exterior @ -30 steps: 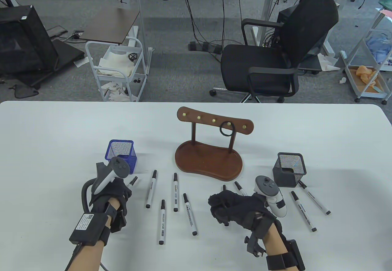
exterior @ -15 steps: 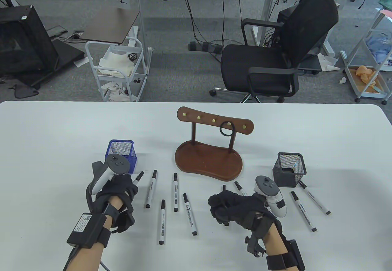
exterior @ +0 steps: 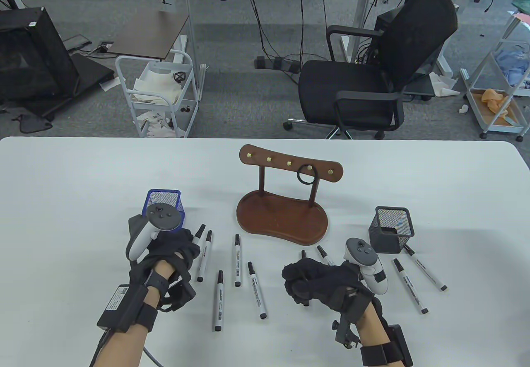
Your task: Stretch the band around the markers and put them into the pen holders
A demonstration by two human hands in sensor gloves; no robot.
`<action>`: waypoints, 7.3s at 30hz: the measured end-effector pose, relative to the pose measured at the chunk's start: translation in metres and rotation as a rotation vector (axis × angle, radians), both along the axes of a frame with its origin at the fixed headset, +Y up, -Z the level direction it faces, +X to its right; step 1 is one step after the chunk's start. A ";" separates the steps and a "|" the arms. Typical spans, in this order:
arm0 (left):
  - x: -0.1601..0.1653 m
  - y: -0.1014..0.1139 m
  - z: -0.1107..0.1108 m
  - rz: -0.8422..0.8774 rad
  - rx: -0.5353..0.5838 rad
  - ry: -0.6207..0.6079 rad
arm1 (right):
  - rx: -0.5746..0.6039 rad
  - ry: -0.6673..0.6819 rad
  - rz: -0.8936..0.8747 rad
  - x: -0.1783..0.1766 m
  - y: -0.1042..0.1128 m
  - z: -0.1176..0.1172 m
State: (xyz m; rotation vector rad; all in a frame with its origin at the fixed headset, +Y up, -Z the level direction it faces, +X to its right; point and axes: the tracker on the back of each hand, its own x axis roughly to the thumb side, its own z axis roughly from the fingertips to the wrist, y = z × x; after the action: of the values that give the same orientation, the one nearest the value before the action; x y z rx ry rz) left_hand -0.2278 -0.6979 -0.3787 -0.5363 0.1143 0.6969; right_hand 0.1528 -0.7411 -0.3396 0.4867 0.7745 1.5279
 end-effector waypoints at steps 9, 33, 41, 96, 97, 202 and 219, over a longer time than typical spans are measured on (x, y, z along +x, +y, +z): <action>0.011 -0.010 -0.005 0.123 -0.011 -0.036 | -0.003 0.004 -0.007 0.000 0.000 0.000; 0.019 -0.049 -0.027 -0.113 -0.075 0.077 | 0.004 0.009 -0.007 0.000 0.001 0.000; 0.021 -0.060 -0.030 -0.166 -0.086 0.076 | 0.000 0.008 -0.005 0.001 0.000 0.000; 0.029 -0.031 0.042 0.042 -0.102 -0.036 | 0.001 0.026 0.000 0.000 -0.001 0.000; 0.029 -0.031 0.043 0.055 -0.108 -0.046 | 0.001 0.026 0.000 0.000 -0.001 0.000; 0.065 -0.028 -0.004 0.096 -0.016 0.099 | -0.009 0.041 -0.014 0.000 0.003 0.002; 0.086 -0.056 -0.020 -0.144 -0.041 0.059 | -0.012 0.042 -0.021 0.002 0.004 0.002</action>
State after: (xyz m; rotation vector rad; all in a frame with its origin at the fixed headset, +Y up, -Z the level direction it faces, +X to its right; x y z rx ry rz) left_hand -0.1418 -0.7538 -0.3987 -0.5416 0.2212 0.5709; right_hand 0.1543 -0.7375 -0.3378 0.5176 0.8084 1.4966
